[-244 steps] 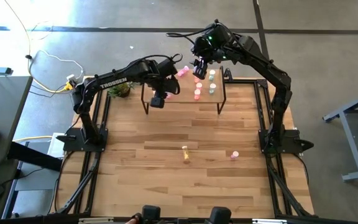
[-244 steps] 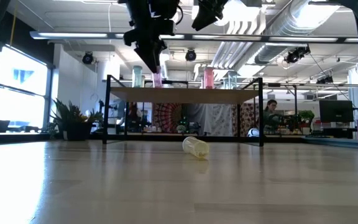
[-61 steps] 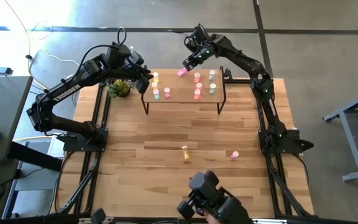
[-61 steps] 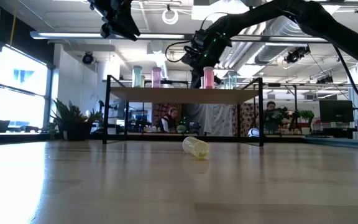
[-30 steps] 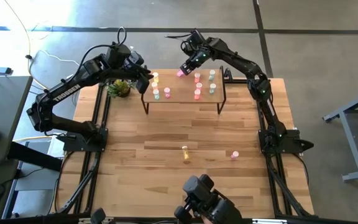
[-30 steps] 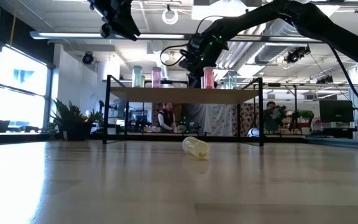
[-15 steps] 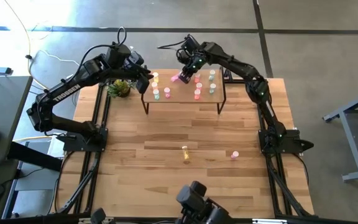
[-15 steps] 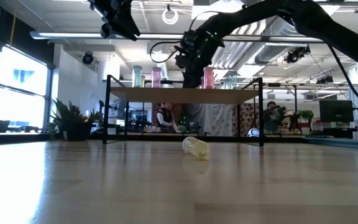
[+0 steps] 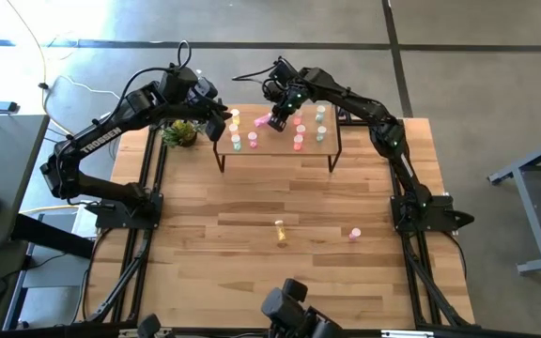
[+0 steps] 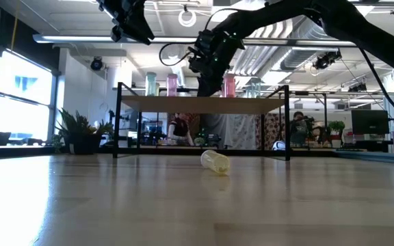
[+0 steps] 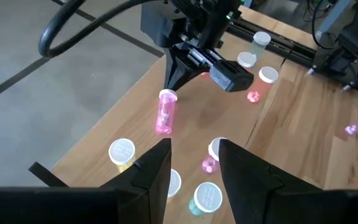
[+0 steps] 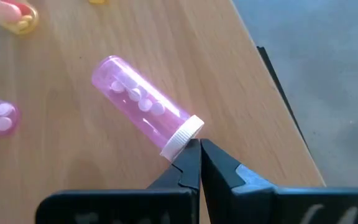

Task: Pick and place medicine bottles onto shelf by color
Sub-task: Adjust the pink pill bottles on the shelf

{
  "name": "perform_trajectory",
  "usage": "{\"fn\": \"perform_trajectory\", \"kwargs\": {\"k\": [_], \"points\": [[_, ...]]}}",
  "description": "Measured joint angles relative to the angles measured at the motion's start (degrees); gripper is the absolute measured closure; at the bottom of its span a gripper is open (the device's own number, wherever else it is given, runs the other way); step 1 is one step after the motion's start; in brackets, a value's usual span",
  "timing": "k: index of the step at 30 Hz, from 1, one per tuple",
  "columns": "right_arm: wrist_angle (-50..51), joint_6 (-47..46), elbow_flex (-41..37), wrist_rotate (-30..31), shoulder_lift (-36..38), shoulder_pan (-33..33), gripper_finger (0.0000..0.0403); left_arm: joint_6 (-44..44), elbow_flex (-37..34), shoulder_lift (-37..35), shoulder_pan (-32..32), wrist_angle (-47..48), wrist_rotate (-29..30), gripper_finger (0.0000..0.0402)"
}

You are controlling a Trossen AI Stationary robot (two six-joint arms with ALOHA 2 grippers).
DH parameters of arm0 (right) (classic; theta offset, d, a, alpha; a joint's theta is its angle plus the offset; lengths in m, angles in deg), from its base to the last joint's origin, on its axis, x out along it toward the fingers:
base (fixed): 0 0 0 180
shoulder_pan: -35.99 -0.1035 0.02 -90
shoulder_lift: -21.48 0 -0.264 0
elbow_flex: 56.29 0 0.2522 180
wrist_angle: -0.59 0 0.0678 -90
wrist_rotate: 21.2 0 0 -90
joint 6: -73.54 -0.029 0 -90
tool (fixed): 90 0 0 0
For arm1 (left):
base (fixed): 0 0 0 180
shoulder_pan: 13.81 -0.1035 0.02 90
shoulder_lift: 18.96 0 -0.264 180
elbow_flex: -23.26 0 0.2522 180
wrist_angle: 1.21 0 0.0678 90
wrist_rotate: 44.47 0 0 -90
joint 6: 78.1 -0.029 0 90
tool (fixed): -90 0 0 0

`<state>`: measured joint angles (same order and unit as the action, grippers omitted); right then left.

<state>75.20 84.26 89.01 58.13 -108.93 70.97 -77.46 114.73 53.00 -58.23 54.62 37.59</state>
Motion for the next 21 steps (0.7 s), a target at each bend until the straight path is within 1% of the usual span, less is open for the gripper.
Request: {"fn": "perform_trajectory", "kwargs": {"k": [5,10,13,17,21], "points": [[2.2,-0.3,3.5,2.6,0.2,0.0,0.0403,-1.3,0.0,0.0,0.0,0.0,0.0,0.0277],[2.6,-1.7,3.4,3.8,2.5,0.4,0.0403,-1.7,0.0,0.0,0.0,-2.0,0.3,0.0274],[2.8,-1.8,3.4,4.0,3.8,0.6,0.0403,-4.5,0.0,0.0,0.0,-3.8,0.7,0.0262],[1.7,-1.7,3.5,2.4,5.4,0.6,0.0403,-5.8,0.0,0.0,0.0,-5.2,3.0,0.0234],[0.3,-0.6,3.5,-2.5,5.8,0.6,0.0403,-5.2,0.0,0.0,0.0,-5.5,6.3,0.0201]]}}
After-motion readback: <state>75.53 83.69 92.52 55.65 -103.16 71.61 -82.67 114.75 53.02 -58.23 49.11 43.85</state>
